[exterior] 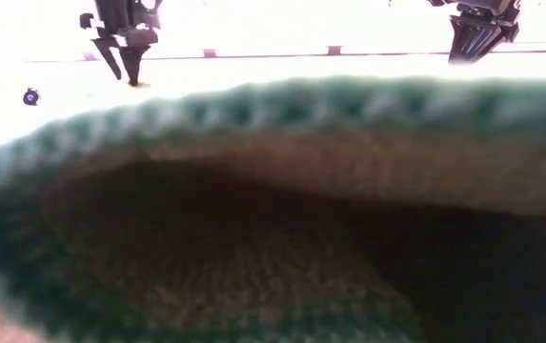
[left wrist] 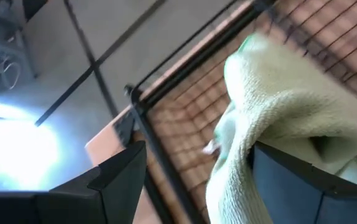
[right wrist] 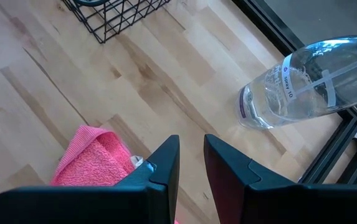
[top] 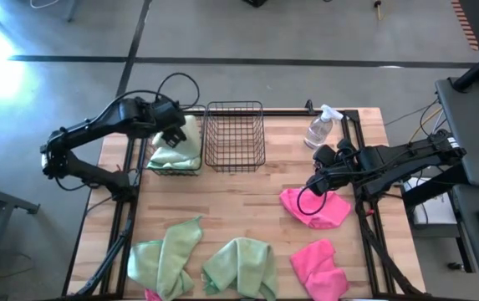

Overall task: Sort microfiber towel by color & place in baskets
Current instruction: Put the green microfiber cloth into the left wire basket

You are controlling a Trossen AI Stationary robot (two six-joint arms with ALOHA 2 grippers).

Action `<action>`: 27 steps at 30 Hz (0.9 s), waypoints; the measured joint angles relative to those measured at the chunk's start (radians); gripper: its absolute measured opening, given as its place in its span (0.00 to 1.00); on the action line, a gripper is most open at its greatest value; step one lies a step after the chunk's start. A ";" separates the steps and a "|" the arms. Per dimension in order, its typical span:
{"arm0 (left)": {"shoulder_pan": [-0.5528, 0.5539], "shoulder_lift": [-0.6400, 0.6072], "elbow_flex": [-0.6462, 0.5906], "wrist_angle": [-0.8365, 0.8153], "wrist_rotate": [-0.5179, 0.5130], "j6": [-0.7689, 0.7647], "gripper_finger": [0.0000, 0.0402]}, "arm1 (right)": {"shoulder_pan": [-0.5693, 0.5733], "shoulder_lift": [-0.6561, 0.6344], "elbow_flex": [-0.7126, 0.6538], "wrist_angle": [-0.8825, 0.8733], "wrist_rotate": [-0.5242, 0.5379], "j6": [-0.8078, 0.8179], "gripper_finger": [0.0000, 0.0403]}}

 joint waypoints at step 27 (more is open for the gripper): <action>-0.011 -0.060 0.055 -0.086 0.337 -0.086 0.66 | 0.000 0.000 0.000 0.027 0.000 0.012 0.17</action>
